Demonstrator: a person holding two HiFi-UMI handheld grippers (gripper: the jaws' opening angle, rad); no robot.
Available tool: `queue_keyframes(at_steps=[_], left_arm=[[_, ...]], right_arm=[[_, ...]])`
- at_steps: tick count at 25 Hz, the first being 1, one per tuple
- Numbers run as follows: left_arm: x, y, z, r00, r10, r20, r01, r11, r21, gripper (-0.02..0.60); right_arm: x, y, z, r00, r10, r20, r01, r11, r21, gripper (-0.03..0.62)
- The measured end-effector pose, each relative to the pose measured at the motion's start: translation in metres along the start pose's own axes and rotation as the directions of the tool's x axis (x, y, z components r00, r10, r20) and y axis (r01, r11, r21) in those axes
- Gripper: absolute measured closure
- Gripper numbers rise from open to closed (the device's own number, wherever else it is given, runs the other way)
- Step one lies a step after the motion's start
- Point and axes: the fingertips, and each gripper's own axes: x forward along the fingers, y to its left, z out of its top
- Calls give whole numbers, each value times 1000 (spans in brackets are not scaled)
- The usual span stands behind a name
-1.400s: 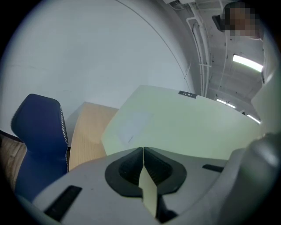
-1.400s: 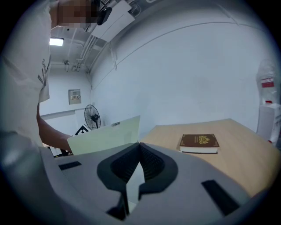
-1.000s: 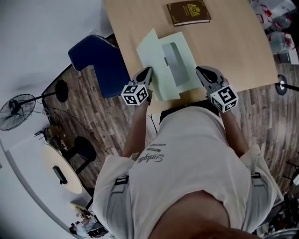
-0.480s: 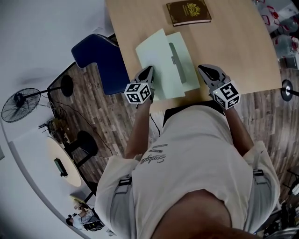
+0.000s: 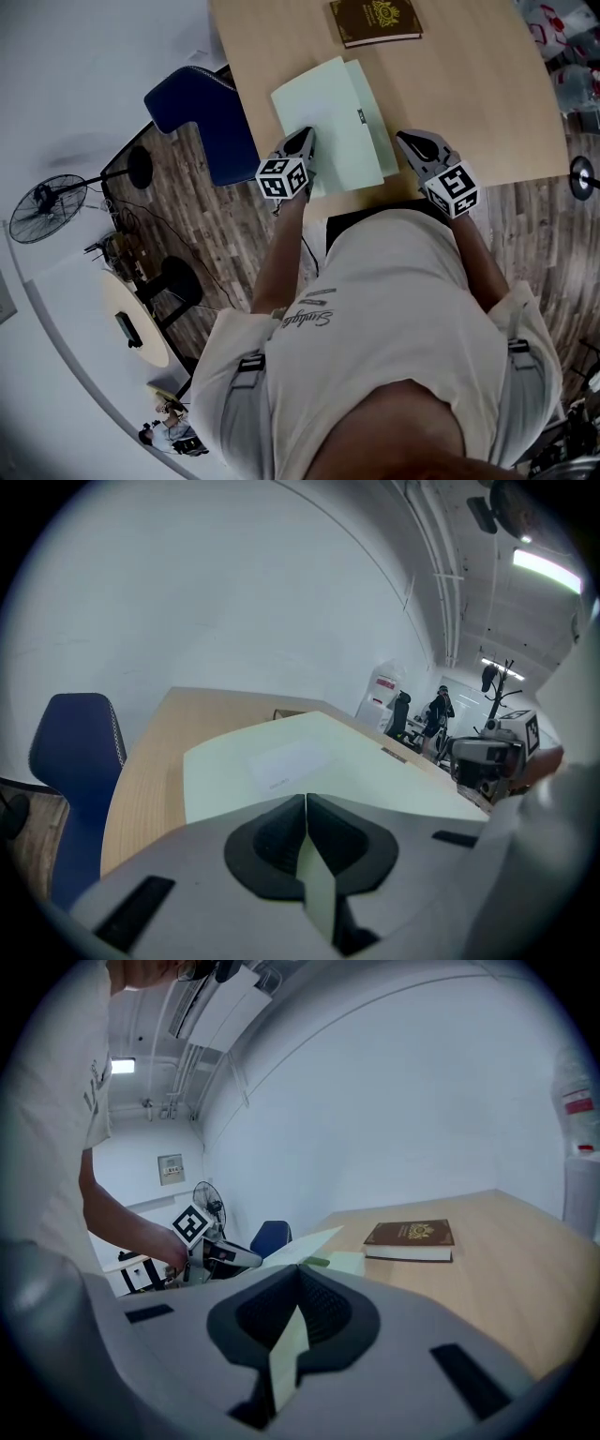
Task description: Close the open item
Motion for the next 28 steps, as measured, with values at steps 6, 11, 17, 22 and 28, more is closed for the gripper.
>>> queue_keyframes(at_steps=[6,11,17,22,28], left_arm=[[12,-3,-8,999,8,-40,-8,1000,8,566],[19,-4,-12,997,17,-73,-16,1000,17,566],[28,-7,-16,991,39,-130,-33,999,42,566],[32,-8,-18,986,53,-160,-45,998,54,566],[35,-9,-19,983,60,-173,-49,997,67,566]], right_arm=[[-3,-9,-2,1000,-3,0,3,1000,18,599],[-5,-15,-9,1000,0,-14,0,1000,27,599],[-8,-20,-18,999,9,-33,-8,999,42,599],[-7,-22,-18,999,15,-34,-13,999,43,599],[-6,-23,-22,999,16,-41,-13,998,54,599]])
